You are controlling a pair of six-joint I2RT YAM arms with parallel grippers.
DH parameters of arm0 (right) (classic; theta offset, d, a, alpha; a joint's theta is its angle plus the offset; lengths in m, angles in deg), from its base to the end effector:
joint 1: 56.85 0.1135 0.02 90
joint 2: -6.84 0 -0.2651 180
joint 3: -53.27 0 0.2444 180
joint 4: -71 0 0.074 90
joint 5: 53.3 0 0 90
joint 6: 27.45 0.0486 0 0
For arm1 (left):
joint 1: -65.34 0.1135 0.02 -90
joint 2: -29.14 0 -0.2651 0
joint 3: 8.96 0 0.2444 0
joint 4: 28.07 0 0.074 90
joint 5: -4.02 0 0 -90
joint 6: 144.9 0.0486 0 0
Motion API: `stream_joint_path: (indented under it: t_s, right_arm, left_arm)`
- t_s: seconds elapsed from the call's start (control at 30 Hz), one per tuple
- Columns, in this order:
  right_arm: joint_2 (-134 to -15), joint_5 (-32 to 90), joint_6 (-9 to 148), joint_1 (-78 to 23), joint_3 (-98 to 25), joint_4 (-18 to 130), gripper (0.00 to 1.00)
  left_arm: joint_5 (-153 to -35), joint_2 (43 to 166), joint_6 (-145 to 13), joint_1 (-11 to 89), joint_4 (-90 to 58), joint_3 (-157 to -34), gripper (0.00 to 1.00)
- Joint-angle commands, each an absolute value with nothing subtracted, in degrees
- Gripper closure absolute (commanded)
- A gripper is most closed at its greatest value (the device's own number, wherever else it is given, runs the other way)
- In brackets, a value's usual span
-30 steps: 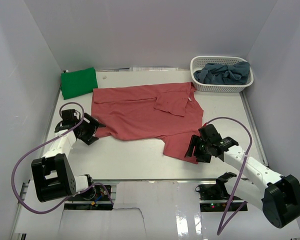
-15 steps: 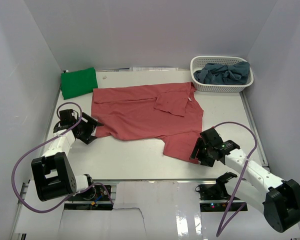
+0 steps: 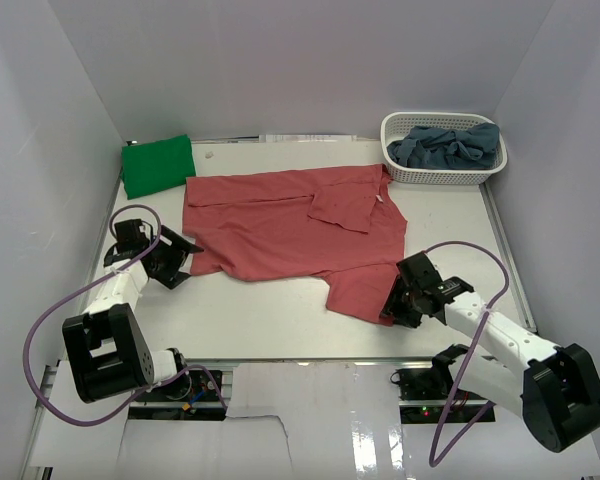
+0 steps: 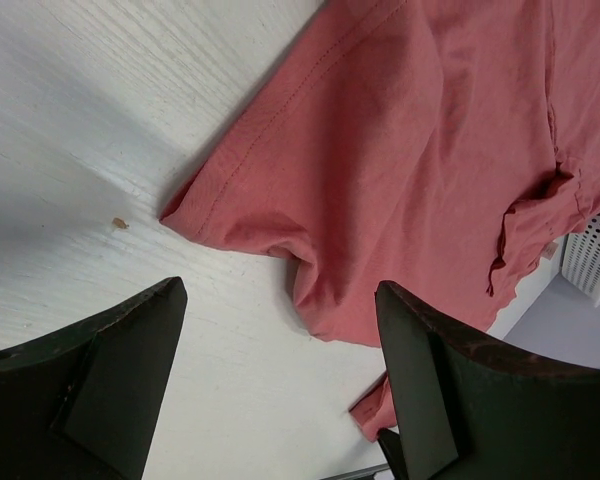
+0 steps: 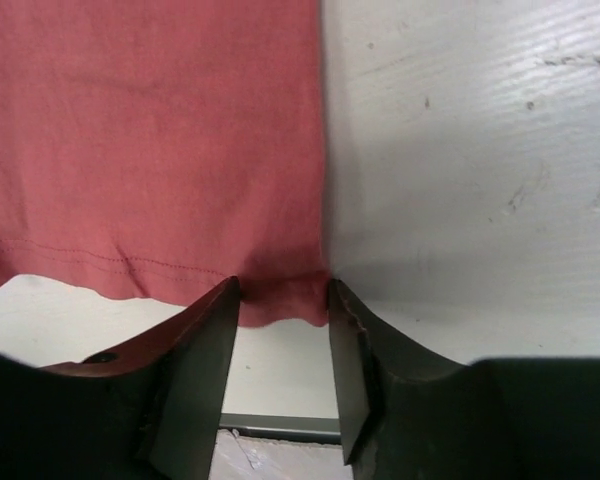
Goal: Fold and stack the t-shirts
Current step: Grap the side of the flattened tshirt closest away from the robot with both arms
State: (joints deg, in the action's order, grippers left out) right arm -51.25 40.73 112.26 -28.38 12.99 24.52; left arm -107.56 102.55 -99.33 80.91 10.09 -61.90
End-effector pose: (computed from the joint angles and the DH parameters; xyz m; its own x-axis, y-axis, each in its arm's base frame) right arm 0.1473 0.0760 0.1534 -0.8545 0.4022 -0.3288 0.3140 0.9041 0.2900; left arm 0.2315 0.0459 0.1803 -0.5417 -0.8267 -0.1519 -0.6223 0.5159 -0.5887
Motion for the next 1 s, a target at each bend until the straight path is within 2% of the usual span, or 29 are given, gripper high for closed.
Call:
stream_joint_path:
  t_s: [0.0, 0.03, 0.1, 0.13, 0.23, 0.53, 0.6, 0.63, 0.73, 0.97]
  right_arm:
    - [-54.15, 40.48, 112.38, -28.55, 15.67, 26.72, 0.55]
    - [-54.33, 39.43, 112.03, -28.55, 16.02, 27.34, 0.63]
    - [-54.94, 39.07, 111.85, -28.55, 16.29, 27.61, 0.71]
    - [-55.03, 38.98, 111.77, -28.55, 16.38, 27.61, 0.82]
    - [-54.33, 39.07, 111.85, -28.55, 16.29, 26.83, 0.91]
    - [-48.1, 41.62, 110.89, -28.64, 14.09, 19.97, 0.88]
    - [-47.48, 41.44, 110.36, -28.55, 14.36, 19.88, 0.84]
    - [-47.56, 41.27, 110.18, -28.55, 14.36, 19.88, 0.74]
    - [-47.65, 40.83, 109.57, -28.55, 14.18, 19.53, 0.61]
    - [-45.2, 40.83, 109.39, -28.55, 14.36, 17.33, 0.57]
  left_arm:
    - [-106.98, 101.56, -98.32, 81.86, 10.05, -61.94, 0.12]
    - [-106.9, 101.47, -98.23, 81.95, 9.96, -61.76, 0.12]
    - [-106.63, 101.56, -98.06, 82.21, 9.96, -61.58, 0.12]
    - [-106.72, 101.56, -97.97, 82.39, 10.05, -61.41, 0.12]
    - [-106.89, 101.74, -97.88, 82.92, 9.96, -60.97, 0.12]
    - [-107.25, 101.56, -98.06, 83.27, 9.18, -59.04, 0.12]
    - [-107.33, 101.65, -98.23, 83.18, 8.74, -58.08, 0.12]
    - [-107.59, 101.74, -98.32, 83.18, 8.39, -57.81, 0.12]
    - [-107.86, 102.0, -98.67, 83.18, 7.94, -56.93, 0.13]
    - [-107.77, 101.83, -98.59, 83.18, 7.77, -57.01, 0.13]
